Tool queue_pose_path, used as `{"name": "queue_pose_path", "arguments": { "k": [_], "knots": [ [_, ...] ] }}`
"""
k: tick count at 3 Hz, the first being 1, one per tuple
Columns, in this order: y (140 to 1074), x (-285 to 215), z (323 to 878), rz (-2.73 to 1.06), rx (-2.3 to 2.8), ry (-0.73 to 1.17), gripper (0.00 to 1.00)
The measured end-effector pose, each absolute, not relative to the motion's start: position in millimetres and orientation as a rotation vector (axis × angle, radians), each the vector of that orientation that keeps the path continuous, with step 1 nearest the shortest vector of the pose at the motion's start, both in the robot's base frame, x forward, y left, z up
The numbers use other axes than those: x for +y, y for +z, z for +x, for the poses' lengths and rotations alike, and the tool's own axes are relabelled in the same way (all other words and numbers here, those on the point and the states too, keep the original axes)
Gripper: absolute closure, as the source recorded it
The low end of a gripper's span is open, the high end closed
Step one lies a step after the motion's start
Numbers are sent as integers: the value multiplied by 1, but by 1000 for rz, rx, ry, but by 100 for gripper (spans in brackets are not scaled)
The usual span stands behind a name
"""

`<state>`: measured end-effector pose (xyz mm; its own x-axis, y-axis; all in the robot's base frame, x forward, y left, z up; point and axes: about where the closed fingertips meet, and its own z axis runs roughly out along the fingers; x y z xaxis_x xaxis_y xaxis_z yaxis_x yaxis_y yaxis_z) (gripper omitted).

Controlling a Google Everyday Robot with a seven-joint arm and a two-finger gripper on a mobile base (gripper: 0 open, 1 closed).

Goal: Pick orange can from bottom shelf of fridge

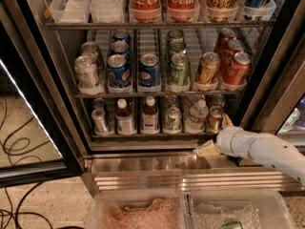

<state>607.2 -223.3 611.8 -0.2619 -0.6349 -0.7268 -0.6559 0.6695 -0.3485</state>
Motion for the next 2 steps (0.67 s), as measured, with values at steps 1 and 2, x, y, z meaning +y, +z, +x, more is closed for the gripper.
{"name": "queue_pose_path", "arguments": {
  "k": [1,2],
  "knots": [
    [610,-223,604,-981,1974,44,0],
    [611,-222,600,-959,1986,61,0]
  ]
}}
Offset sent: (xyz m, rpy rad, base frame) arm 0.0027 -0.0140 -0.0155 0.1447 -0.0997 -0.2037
